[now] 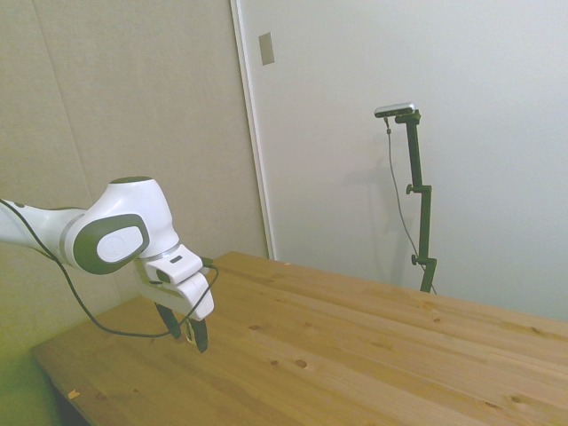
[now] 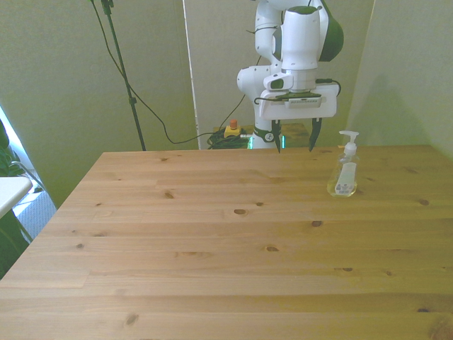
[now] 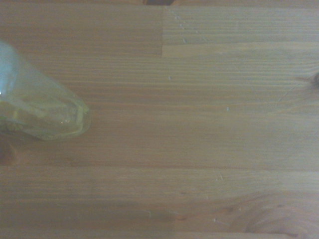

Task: Knock down the sanitizer

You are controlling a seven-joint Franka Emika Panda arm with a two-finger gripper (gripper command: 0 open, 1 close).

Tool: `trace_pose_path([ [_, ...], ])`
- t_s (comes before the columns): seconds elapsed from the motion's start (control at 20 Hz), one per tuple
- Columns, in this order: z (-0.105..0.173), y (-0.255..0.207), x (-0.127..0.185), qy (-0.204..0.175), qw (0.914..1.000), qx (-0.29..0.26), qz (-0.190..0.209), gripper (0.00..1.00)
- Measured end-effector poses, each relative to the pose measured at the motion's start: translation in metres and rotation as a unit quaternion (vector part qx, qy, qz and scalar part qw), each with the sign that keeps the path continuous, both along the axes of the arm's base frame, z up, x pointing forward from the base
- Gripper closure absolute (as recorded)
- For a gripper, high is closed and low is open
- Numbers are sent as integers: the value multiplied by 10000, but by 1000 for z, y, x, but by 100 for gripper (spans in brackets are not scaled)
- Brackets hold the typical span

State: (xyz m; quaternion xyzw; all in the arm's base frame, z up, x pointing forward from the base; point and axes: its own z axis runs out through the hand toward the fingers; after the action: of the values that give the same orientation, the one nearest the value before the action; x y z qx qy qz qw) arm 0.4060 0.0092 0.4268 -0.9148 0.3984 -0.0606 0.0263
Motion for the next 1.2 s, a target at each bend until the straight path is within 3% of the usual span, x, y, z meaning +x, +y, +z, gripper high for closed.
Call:
trace_pose_path([
  [0.4, 15, 34, 19, -34, 9999, -106, 35, 0],
  [0.45, 17, 40, 23, -29, 9999, -130, 28, 100],
  [1.2, -4, 109, 46, -41, 9989, -399, -245, 100],
])
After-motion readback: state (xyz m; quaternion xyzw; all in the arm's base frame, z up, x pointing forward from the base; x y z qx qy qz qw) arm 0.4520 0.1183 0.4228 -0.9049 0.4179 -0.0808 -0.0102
